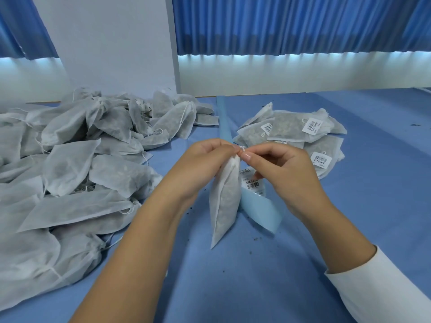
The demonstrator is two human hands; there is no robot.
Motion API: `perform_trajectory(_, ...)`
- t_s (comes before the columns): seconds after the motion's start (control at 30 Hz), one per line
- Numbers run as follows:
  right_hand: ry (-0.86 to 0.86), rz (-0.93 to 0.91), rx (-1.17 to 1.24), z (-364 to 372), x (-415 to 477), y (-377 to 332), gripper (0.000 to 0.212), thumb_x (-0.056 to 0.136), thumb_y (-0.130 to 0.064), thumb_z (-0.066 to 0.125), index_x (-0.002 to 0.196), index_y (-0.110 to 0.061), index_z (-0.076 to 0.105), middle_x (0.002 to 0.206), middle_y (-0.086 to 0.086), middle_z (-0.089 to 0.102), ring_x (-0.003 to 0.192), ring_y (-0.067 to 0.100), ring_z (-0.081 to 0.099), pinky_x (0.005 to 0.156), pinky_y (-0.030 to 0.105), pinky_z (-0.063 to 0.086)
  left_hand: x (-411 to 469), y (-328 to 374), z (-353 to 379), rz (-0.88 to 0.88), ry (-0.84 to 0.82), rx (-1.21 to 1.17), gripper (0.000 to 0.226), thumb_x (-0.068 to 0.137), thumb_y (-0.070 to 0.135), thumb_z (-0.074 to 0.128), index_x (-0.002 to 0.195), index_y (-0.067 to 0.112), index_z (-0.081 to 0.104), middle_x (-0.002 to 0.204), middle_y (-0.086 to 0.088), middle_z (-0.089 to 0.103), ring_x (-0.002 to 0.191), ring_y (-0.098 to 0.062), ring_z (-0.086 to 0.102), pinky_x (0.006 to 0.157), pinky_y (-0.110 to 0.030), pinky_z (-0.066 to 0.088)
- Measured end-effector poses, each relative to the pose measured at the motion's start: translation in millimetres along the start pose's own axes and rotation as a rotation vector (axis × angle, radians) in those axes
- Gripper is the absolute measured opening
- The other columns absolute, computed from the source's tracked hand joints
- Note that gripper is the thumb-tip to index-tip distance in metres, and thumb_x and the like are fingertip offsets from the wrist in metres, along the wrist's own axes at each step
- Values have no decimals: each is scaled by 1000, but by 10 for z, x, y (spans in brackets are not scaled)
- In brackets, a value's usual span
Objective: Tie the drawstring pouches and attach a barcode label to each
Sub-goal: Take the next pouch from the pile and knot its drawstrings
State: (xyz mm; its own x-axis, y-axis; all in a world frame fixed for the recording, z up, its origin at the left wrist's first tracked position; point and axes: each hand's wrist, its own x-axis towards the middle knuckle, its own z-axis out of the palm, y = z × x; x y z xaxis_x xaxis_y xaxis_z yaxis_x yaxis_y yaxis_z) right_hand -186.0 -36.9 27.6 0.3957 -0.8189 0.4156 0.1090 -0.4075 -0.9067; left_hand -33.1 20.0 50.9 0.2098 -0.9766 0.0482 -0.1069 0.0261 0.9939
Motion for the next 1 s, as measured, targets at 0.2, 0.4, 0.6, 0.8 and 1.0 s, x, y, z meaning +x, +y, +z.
perform_trajectory(0.2,15,1,-1,-31,26,6,8,87,-11,70,83,-16,74,72,-12,70,67,1,59,61,15,47,-11,-25,33,-5,-61,22,24,95,22,54,72,26,63,73,4,72,85,-17,74,73,-27,51)
perform_trajectory(0.4,-13,14,-13,-28,38,18,13,91,-8,66,81,-17,70,75,-11,67,73,6,59,61,17,48,17,-29,51,-25,-20,-60,26,99,19,52,77,17,65,66,5,62,55,-11,57,74,-30,50)
perform_trajectory(0.6,-11,1,-33,-26,38,11,15,91,-8,65,81,-19,69,77,-6,67,74,9,59,62,18,49,27,-19,78,-48,8,-128,33,93,4,47,73,13,71,64,4,58,52,-9,51,72,-31,55)
perform_trajectory(0.8,6,2,35,-29,50,7,12,96,-6,57,88,-13,62,80,-3,66,73,5,61,61,20,51,17,-34,87,-37,8,54,24,92,14,57,73,19,70,57,12,57,55,-9,60,73,-30,52)
perform_trajectory(1.0,85,-17,30,-87,93,31,12,99,-9,52,91,-16,58,76,-13,65,75,5,64,59,18,51,21,-63,132,51,35,151,16,93,18,58,80,16,68,56,15,57,51,-4,53,61,-18,48)
